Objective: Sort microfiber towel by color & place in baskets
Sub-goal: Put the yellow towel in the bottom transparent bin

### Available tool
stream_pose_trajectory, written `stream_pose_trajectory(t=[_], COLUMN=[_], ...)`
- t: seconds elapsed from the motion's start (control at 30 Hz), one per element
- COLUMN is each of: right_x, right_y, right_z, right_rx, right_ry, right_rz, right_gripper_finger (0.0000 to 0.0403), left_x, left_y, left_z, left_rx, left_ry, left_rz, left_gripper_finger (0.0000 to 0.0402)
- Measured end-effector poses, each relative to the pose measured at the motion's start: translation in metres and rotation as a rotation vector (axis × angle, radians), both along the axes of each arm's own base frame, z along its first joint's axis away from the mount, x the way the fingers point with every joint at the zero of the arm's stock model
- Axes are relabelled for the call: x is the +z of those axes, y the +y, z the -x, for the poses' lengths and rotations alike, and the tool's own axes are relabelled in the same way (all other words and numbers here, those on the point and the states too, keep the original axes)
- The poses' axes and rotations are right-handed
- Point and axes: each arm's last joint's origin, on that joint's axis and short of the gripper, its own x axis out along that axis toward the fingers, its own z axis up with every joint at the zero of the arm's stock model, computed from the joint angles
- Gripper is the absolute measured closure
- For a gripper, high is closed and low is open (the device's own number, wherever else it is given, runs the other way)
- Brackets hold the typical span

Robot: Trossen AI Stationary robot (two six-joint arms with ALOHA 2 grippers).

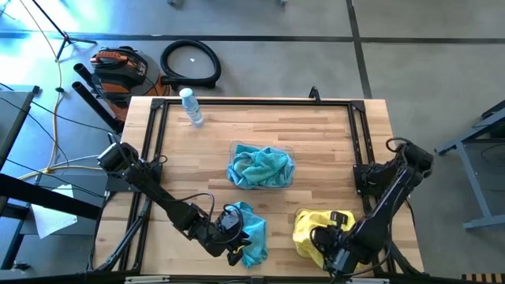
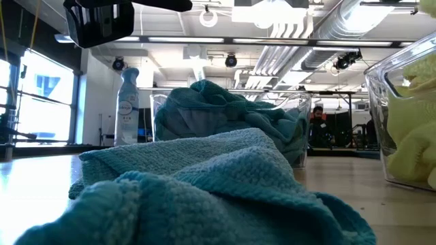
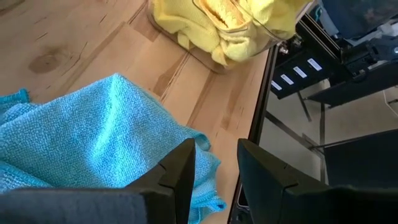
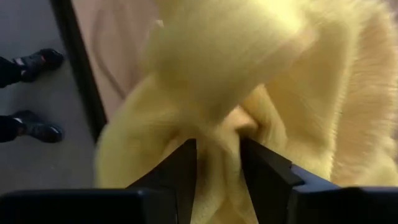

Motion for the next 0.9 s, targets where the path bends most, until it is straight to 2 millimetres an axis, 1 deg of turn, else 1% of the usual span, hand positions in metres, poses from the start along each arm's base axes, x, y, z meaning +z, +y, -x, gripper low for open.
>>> stream_pose_trajectory(t=[0.13, 0.3, 0.4, 0.47, 0.57, 0.7, 0.8, 0.9], right_x=[0.03, 0.06, 0.072, 0.074, 0.067, 0.039, 0.018, -0.001], right_y=[0.002, 0.004, 0.011, 0.016, 0.023, 0.026, 0.028, 0.026], right_z=[-0.001, 0.007, 0.015, 0.022, 0.031, 0.04, 0.041, 0.041], right_rx=[-0.043, -0.102, -0.138, -0.147, -0.158, -0.2, -0.2, -0.202], right_ry=[-0.004, 0.0, -0.006, 0.005, 0.011, 0.04, 0.032, 0.031], right_rz=[-0.015, -0.022, -0.07, -0.103, -0.097, -0.063, -0.081, -0.077], right_gripper_finger=[0.0279, 0.0279, 0.0279, 0.0279, 0.0279, 0.0279, 0.0279, 0.0279], left_x=[0.0, 0.0, 0.0, 0.0, -0.001, -0.001, -0.001, -0.002], left_y=[0.0, 0.0, 0.0, 0.0, 0.001, 0.001, 0.001, 0.002], left_z=[0.0, 0.0, 0.0, 0.0, 0.001, 0.001, 0.001, 0.0], left_rx=[0.001, 0.0, 0.0, 0.0, 0.0, 0.0, 0.0, 0.004], left_ry=[0.0, -0.001, -0.001, 0.001, 0.012, 0.016, 0.016, 0.017], left_rz=[-0.001, -0.002, -0.002, -0.003, -0.012, -0.015, -0.015, -0.016], left_gripper_finger=[0.0291, 0.0291, 0.0291, 0.0291, 0.0291, 0.0291, 0.0291, 0.0291])
